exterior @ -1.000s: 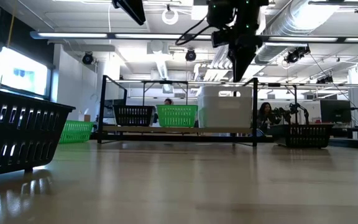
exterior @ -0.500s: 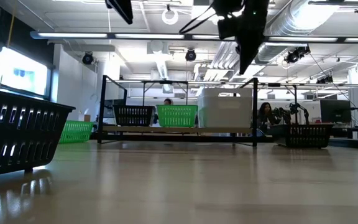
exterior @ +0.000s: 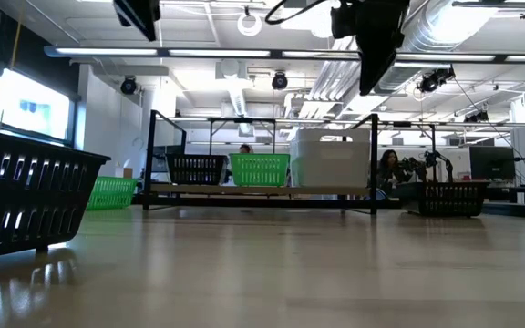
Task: Stack baskets on shelf by color
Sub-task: Stack the bottom black bin on the black bin on the shelf
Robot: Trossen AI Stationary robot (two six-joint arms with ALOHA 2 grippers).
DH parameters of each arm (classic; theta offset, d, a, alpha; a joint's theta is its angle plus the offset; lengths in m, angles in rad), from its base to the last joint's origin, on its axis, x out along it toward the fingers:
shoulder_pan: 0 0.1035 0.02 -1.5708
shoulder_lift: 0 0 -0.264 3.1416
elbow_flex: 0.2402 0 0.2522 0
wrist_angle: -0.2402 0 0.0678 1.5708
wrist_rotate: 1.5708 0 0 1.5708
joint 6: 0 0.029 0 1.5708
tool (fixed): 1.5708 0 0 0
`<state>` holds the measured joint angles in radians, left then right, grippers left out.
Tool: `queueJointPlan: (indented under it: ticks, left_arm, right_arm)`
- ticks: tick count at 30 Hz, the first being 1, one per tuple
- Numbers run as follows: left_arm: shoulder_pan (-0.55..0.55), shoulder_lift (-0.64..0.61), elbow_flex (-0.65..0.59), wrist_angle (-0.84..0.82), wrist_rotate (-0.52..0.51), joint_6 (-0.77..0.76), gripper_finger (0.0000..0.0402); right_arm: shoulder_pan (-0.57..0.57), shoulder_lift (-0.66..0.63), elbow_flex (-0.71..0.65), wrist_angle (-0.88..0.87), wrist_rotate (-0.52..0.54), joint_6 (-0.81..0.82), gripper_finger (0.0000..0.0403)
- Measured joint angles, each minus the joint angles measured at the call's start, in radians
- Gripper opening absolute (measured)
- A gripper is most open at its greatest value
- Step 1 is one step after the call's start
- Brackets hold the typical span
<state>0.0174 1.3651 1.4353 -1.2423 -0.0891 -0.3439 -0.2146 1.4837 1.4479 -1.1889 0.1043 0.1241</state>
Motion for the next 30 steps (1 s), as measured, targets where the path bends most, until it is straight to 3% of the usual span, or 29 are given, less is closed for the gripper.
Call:
queueJointPlan:
  ticks: [6, 30]
  left_arm:
    - [-0.139, 0.001, -0.039, 0.012, 0.06, -0.116, 0.0117]
    - [-0.738, 0.07, -0.065, 0.037, 0.056, -0.731, 0.0117]
  right_arm:
    - [0.046, 0.0, 0.0, 0.0, 0.0, 0.01, 0.0108]
    - [0.235, 0.001, 0.0, 0.007, 0.001, 0.073, 0.0108]
